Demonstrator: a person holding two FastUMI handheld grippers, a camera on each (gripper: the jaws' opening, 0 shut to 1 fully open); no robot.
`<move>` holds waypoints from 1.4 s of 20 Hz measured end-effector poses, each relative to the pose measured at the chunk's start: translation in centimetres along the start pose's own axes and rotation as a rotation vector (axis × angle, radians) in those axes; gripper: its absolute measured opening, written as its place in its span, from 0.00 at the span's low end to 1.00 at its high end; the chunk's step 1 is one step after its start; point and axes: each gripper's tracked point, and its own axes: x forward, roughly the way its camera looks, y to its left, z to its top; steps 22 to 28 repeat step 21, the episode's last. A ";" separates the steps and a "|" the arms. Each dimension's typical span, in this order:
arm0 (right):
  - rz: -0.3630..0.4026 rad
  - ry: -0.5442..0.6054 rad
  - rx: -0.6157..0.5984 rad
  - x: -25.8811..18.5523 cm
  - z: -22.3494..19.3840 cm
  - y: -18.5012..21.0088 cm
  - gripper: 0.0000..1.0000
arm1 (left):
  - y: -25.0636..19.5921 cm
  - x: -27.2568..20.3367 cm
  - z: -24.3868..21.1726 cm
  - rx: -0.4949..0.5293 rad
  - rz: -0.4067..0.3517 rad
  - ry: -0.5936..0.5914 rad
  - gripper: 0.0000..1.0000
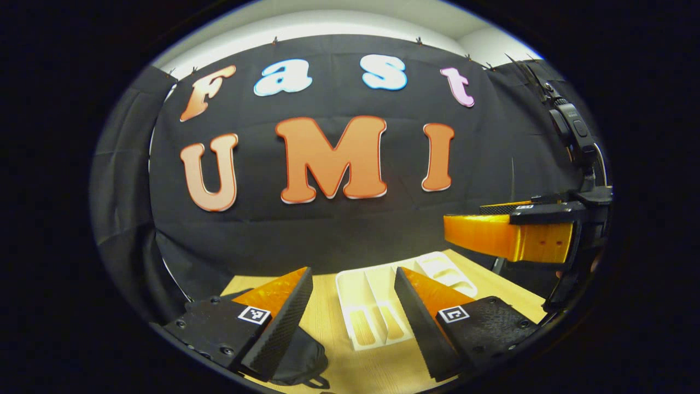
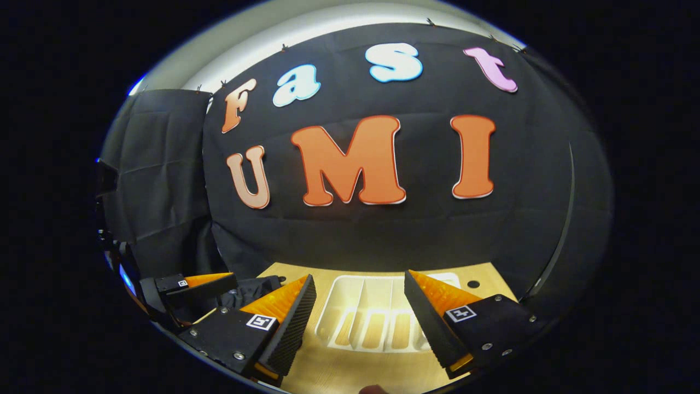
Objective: Open the schoolbag, grab two books from the bookshelf and put them into the schoolbag.
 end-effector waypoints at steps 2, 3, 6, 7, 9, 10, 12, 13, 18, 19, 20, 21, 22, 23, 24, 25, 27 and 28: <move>-0.008 -0.040 -0.011 -0.4 0.8 0.5 0.97 | -0.1 -0.4 1.5 -0.010 0.010 -0.068 0.95; -0.008 -0.055 -0.017 -0.7 1.0 0.9 0.96 | 0.0 -0.4 2.2 -0.019 0.017 -0.103 0.95; -0.022 -0.057 -0.008 -0.9 0.0 0.9 0.96 | 0.2 -0.2 3.4 -0.036 0.029 -0.155 0.97; -0.025 -0.053 0.010 -0.8 -0.3 1.0 0.96 | 0.4 -0.3 3.5 -0.038 0.036 -0.171 0.97; -0.030 -0.044 0.036 -0.7 -1.1 1.1 0.96 | 0.5 -0.3 3.6 -0.039 0.039 -0.182 0.95; -0.036 -0.040 0.037 -0.6 -1.4 1.0 0.96 | 0.5 -0.3 3.4 -0.037 0.035 -0.177 0.95; -0.042 -0.029 0.033 -0.4 -1.9 1.2 0.96 | 0.6 -0.4 3.3 -0.044 0.031 -0.168 0.94; -0.042 -0.028 0.032 -0.3 -1.8 1.4 0.96 | 0.6 -0.4 3.3 -0.044 0.033 -0.166 0.95; -0.029 -0.052 -0.004 -0.2 -1.5 2.3 0.96 | 0.8 -0.4 2.9 -0.053 0.049 -0.158 0.94; -0.030 -0.055 -0.009 -0.1 -1.4 2.4 0.96 | 0.9 -0.4 2.9 -0.053 0.058 -0.157 0.94; -0.030 -0.062 -0.014 -0.1 -1.3 2.5 0.96 | 1.0 -0.3 2.9 -0.054 0.063 -0.161 0.94; -0.031 -0.065 -0.017 -0.1 -1.3 2.5 0.96 | 1.1 -0.3 3.0 -0.053 0.071 -0.167 0.94; -0.031 -0.065 -0.017 -0.1 -1.3 2.5 0.96 | 1.1 -0.3 3.0 -0.053 0.071 -0.167 0.94; -0.031 -0.065 -0.017 -0.1 -1.3 2.5 0.96 | 1.1 -0.3 3.0 -0.053 0.071 -0.167 0.94; -0.031 -0.065 -0.017 -0.1 -1.3 2.5 0.96 | 1.1 -0.3 3.0 -0.053 0.071 -0.167 0.94; -0.031 -0.065 -0.017 -0.1 -1.3 2.5 0.96 | 1.1 -0.3 3.0 -0.053 0.071 -0.167 0.94; -0.031 -0.065 -0.017 -0.1 -1.3 2.5 0.96 | 1.1 -0.3 3.0 -0.053 0.071 -0.167 0.94; -0.031 -0.065 -0.017 -0.1 -1.3 2.5 0.96 | 1.1 -0.3 3.0 -0.053 0.071 -0.167 0.94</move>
